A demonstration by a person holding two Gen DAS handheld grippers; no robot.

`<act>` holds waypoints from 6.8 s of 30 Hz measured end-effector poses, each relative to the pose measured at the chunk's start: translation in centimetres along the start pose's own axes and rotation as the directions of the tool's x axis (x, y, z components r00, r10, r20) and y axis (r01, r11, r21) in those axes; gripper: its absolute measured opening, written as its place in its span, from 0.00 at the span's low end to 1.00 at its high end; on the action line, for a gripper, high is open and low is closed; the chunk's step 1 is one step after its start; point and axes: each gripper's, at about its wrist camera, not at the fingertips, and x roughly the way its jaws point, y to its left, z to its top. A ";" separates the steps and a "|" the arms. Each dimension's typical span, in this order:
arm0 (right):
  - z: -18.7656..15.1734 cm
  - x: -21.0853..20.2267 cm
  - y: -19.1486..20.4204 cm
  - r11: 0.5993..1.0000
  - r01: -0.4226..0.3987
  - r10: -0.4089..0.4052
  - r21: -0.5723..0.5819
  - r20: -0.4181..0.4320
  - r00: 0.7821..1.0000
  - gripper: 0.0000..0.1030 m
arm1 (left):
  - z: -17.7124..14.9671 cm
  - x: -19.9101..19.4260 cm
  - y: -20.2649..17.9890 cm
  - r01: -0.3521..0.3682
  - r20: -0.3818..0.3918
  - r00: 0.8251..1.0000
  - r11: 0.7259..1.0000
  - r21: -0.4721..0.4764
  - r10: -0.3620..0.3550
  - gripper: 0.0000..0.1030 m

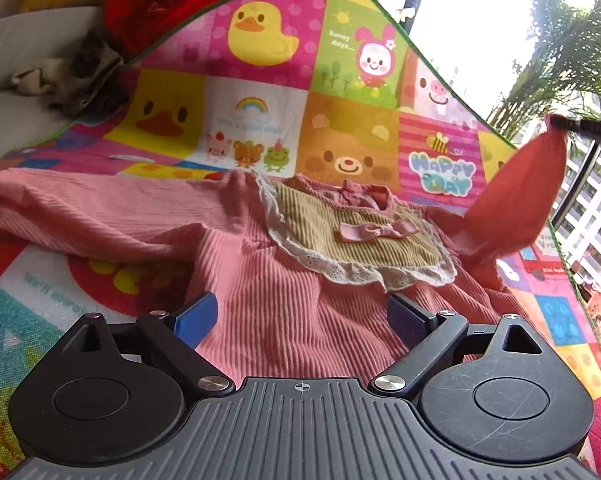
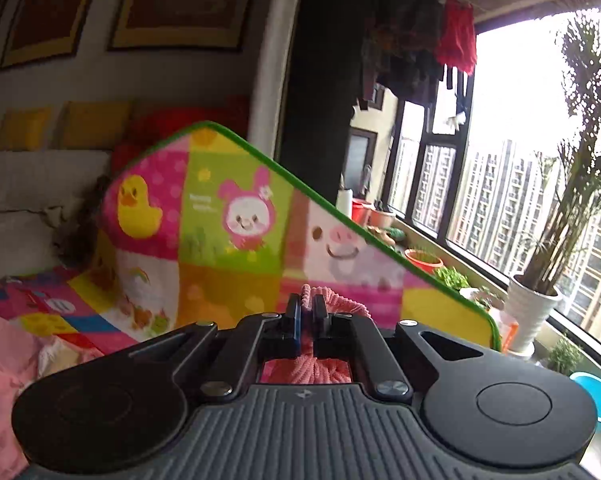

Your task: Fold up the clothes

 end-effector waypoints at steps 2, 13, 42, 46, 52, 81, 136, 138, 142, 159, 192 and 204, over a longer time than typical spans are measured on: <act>2.9 0.5 3.8 0.997 -0.074 0.075 -0.021 0.053 0.996 0.04 | -0.4 -0.2 0.2 0.012 -0.003 1.000 1.000 -0.014 -0.012 0.93; 2.3 6.0 20.2 0.911 -0.412 0.412 -0.034 -0.002 0.911 0.33 | -0.6 -2.0 2.4 0.001 0.012 1.000 0.997 -0.079 0.000 0.94; -12.8 -3.5 -0.3 0.955 -0.193 0.216 0.225 -0.087 0.972 0.62 | 11.6 1.6 2.3 -0.255 0.332 0.899 0.957 -0.136 0.287 0.09; -12.3 -3.0 0.3 0.945 -0.221 0.242 0.241 -0.059 0.968 0.63 | 12.4 3.5 -5.5 -0.026 0.302 0.953 0.999 0.034 0.015 0.17; -11.6 -2.1 0.7 0.935 -0.236 0.267 0.265 -0.088 0.960 0.64 | 11.5 5.1 -9.2 0.188 0.196 0.960 0.980 0.069 -0.198 0.76; -15.0 8.9 5.4 0.970 -0.162 0.221 0.180 -0.381 0.898 0.31 | 5.6 10.8 1.0 -0.096 -0.122 0.988 0.995 0.039 0.100 0.91; -14.0 -9.6 12.7 0.808 -0.589 0.545 -0.026 -0.348 0.763 0.35 | -1.2 -6.7 -4.5 -0.059 -0.049 0.995 0.924 0.379 0.084 0.94; -12.5 -7.1 11.4 0.847 -0.532 0.500 -0.010 -0.325 0.803 0.39 | 0.4 -5.0 -5.7 -0.018 -0.034 0.999 0.934 0.357 0.032 0.94; -10.3 -0.6 8.9 0.917 -0.398 0.388 0.026 -0.291 0.874 0.44 | 3.9 0.7 -6.2 0.068 0.009 0.997 0.967 0.245 -0.072 0.94; -10.4 11.6 7.6 0.958 -0.274 0.287 0.084 -0.257 0.923 0.43 | 4.0 13.8 -4.2 0.051 0.022 0.998 0.993 0.105 -0.053 0.99; -14.0 -6.6 9.2 0.850 -0.520 0.479 -0.080 -0.291 0.828 0.11 | 8.3 0.8 -2.2 0.101 0.121 0.988 0.992 -0.071 -0.092 1.00; -15.3 -7.0 -0.9 0.837 -0.312 0.440 0.450 -0.214 0.872 0.68 | 0.4 -0.9 -0.5 0.083 -0.107 0.991 0.997 -0.004 -0.083 1.00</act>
